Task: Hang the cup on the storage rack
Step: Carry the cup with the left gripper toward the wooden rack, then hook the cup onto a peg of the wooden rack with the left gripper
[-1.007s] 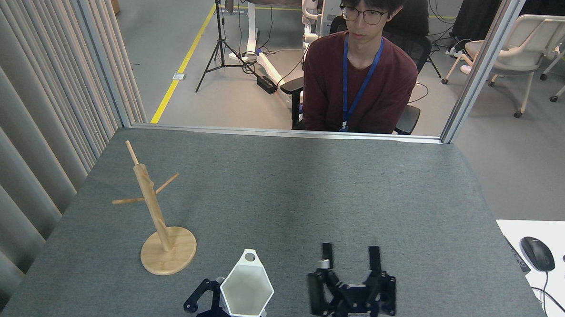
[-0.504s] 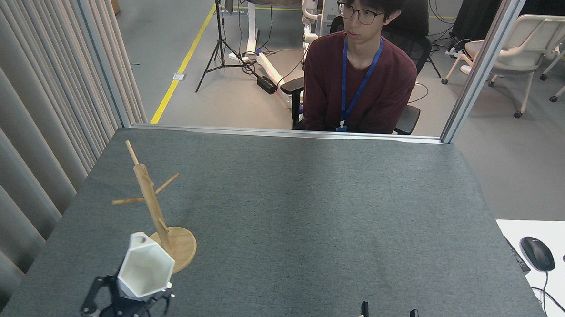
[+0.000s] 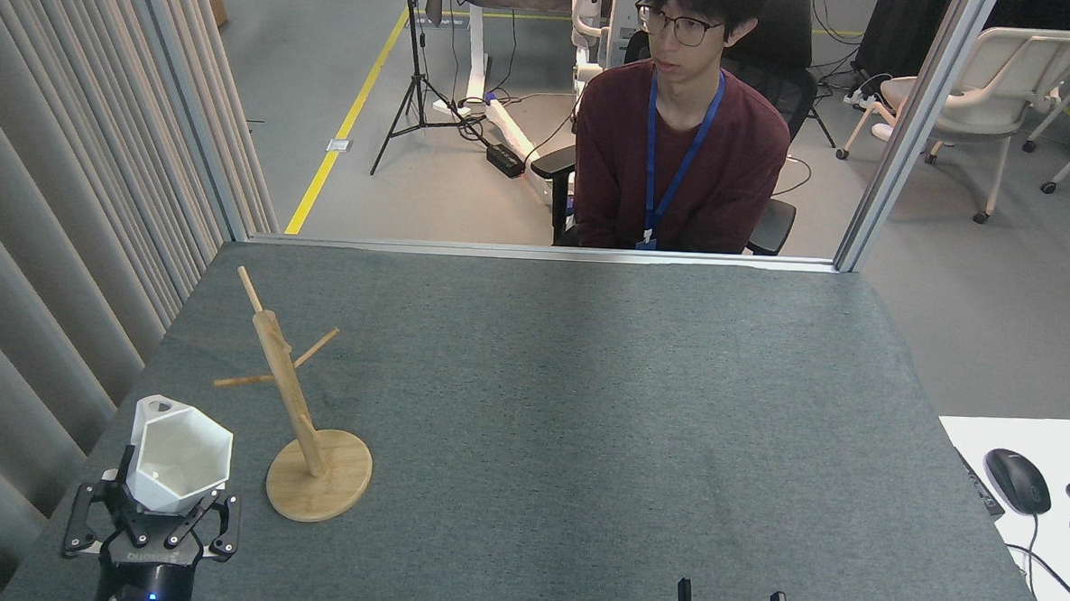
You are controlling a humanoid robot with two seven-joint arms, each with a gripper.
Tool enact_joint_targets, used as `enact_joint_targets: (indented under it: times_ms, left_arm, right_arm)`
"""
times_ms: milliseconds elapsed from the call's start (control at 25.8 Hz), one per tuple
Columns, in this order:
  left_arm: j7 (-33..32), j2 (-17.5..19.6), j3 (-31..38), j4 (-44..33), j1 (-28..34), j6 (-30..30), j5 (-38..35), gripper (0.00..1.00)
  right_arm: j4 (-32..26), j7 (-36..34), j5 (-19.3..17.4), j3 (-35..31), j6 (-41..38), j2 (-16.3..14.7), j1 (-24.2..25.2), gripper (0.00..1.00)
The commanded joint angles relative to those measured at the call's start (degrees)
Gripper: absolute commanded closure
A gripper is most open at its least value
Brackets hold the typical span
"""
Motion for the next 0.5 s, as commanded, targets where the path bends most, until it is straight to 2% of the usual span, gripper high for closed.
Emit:
enact_joint_targets:
  times_ms: [0, 465]
  left_arm:
    - [0.78, -0.24, -0.11, 2.66, -2.33, -0.14, -1.93, 0.72]
    - [0.78, -0.24, -1.25, 4.59, -6.38, -1.20, -3.86, 0.72]
  right_arm:
    - [0.04, -0.07, 0.01, -0.04, 0.00, -0.04, 0.00, 0.01]
    - [0.56, -0.07, 0.28, 0.05, 0.00, -0.04, -0.44, 0.01]
